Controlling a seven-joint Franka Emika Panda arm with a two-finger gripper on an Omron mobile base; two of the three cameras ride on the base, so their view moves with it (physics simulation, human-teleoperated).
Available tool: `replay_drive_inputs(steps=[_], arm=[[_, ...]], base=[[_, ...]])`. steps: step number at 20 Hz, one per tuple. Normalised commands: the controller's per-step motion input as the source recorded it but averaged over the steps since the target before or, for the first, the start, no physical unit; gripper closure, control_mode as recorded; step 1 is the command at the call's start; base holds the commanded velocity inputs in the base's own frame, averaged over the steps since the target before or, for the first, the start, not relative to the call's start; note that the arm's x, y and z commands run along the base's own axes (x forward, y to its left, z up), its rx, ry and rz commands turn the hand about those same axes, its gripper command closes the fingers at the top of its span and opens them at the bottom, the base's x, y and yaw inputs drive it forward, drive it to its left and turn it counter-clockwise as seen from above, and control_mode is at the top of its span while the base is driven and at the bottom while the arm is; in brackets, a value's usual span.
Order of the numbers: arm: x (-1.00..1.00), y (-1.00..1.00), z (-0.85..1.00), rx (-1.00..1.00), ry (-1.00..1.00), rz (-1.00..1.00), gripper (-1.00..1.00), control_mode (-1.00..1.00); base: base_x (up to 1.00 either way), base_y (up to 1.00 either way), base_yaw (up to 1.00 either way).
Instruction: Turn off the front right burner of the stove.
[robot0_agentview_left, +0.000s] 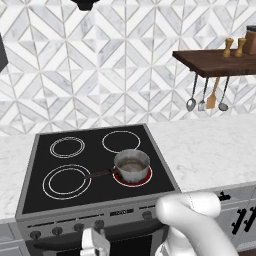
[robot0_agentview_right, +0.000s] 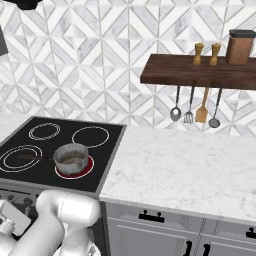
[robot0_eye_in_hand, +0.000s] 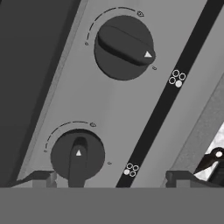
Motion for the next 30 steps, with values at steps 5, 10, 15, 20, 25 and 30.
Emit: replay_drive_inputs(steps=[5, 10, 15, 20, 25, 30], arm=[[0.00, 0.00, -0.15, 0.00, -0.01, 0.00, -1.00, -1.00], [0.16, 0.00, -0.08, 0.00, -0.04, 0.00, -1.00, -1.00], [0.30, 0.00, -0.05, 0.00, -0.04, 0.00, -1.00, -1.00], [0.04, 0.00, -0.06, 0.03, -0.09, 0.00, -1.00, -1.00], [0.12, -0.16, 0.00, 0.02, -0.02, 0.00, -1.00, -1.00], [0.12, -0.01, 0.00, 0.10, 0.00, 0.00, -1.00, -1.00]], base=[[0.00, 0.00, 0.00], [0.00, 0.00, 0.00], [0.00, 0.00, 0.00], [0.00, 0.00, 0.00], [0.00, 0.00, 0.00], [0.00, 0.00, 0.00]])
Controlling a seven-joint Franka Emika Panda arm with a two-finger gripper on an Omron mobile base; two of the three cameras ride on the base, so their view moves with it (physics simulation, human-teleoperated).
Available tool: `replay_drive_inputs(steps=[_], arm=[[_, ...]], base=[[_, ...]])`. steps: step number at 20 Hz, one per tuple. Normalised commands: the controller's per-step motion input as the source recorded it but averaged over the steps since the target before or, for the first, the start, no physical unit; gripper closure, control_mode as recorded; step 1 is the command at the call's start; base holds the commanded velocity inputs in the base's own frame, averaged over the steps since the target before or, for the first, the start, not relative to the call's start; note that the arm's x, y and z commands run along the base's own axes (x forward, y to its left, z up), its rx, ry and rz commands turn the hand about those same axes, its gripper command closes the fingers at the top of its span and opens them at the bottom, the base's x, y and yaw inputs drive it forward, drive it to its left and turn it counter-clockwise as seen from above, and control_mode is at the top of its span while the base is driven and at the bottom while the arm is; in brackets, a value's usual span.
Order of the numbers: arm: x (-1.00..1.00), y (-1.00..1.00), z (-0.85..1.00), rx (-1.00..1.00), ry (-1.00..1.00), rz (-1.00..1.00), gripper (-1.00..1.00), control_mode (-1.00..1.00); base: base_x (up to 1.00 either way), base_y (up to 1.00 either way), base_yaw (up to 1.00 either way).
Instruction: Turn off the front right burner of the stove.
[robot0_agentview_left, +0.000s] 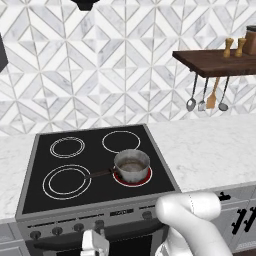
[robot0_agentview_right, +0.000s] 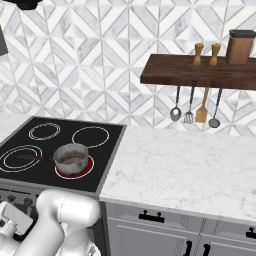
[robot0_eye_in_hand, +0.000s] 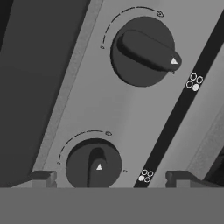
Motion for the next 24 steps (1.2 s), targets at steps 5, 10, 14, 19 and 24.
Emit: replay_drive_inputs(steps=[5, 10, 14, 19, 24], arm=[[0.05, 0.00, 0.00, 0.20, 0.00, 0.00, -1.00, -1.00], [0.01, 0.00, 0.00, 0.08, 0.00, 0.00, -1.00, -1.00], [0.12, 0.03, 0.00, 0.02, 0.03, 0.00, -1.00, -1.00], [0.08, 0.19, 0.00, 0.06, 0.03, 0.01, -1.00, -1.00], [0.00, 0.27, 0.00, 0.03, 0.01, 0.01, -1.00, -1.00]], base=[[0.00, 0.00, 0.00], [0.00, 0.00, 0.00], [0.00, 0.00, 0.00], [0.00, 0.00, 0.00], [0.00, 0.00, 0.00]])
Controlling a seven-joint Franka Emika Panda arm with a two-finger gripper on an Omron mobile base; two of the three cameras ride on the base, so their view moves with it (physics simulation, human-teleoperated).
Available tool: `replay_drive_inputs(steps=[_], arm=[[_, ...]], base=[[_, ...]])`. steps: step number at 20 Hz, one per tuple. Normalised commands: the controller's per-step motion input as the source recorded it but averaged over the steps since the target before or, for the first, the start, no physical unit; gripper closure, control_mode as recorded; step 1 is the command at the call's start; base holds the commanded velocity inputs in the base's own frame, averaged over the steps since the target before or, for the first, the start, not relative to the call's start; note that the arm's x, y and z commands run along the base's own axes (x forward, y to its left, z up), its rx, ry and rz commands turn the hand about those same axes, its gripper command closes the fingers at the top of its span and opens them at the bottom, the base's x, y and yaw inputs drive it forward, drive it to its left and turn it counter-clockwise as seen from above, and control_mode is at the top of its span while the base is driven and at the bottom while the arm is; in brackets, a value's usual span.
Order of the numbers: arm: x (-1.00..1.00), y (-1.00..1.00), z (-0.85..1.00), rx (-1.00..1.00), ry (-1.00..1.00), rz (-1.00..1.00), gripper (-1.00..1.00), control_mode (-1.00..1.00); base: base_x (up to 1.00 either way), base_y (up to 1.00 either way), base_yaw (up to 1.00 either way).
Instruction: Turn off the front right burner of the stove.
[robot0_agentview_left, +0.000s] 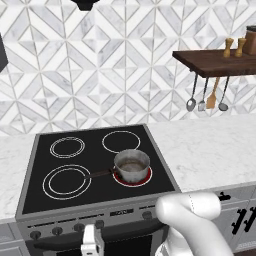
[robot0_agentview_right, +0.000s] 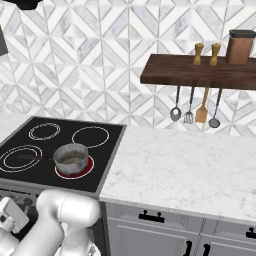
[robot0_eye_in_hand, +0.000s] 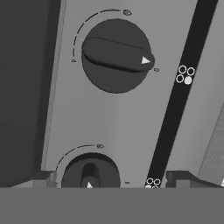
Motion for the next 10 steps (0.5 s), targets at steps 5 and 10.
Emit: replay_drive_inputs(steps=[5, 10], arm=[[0.05, 0.10, 0.00, 0.08, 0.02, 0.02, -1.00, -1.00], [0.02, -0.07, -0.11, 0.11, 0.02, 0.03, -1.00, -1.00]], base=[[0.00, 0.00, 0.00], [0.00, 0.00, 0.00]])
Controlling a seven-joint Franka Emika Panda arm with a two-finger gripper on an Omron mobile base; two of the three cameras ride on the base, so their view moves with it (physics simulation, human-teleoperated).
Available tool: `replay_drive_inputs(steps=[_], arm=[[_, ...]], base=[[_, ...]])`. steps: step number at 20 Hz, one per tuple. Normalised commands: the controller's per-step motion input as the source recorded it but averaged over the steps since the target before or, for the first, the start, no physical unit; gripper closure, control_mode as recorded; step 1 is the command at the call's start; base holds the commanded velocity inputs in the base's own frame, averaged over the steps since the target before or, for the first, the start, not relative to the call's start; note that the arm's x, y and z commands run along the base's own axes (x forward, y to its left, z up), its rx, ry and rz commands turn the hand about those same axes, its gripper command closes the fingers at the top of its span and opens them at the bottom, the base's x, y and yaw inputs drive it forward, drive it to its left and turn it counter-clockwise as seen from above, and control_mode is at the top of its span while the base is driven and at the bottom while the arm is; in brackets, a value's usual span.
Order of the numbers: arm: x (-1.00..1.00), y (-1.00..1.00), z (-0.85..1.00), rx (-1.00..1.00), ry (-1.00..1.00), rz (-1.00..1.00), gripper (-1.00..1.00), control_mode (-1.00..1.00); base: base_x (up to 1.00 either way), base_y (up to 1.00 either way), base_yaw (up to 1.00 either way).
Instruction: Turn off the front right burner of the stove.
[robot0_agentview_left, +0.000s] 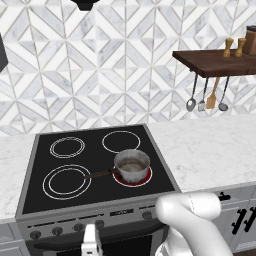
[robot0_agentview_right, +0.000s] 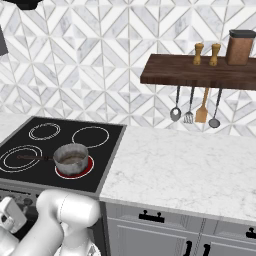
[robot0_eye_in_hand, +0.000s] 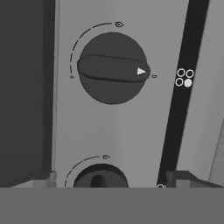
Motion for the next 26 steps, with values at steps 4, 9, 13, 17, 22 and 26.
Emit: replay_drive_inputs(steps=[4, 9, 13, 17, 22, 26], arm=[[0.00, -0.08, -0.05, 0.04, 0.00, 0.02, -1.00, -1.00], [0.00, 0.00, -0.20, 0.00, 0.00, 0.00, -1.00, -1.00], [0.09, 0.00, 0.00, 0.00, 0.00, 0.00, -1.00, -1.00], [0.05, 0.00, 0.00, 0.00, 0.00, 0.00, -1.00, -1.00], [0.00, -0.19, 0.15, 0.05, -0.01, 0.00, -1.00, -1.00], [0.00, -0.07, 0.06, 0.02, 0.00, 0.00, -1.00, -1.00]], base=[[0.00, 0.00, 0.00], [0.00, 0.00, 0.00], [0.00, 0.00, 0.00], [0.00, 0.00, 0.00], [0.00, 0.00, 0.00], [0.00, 0.00, 0.00]])
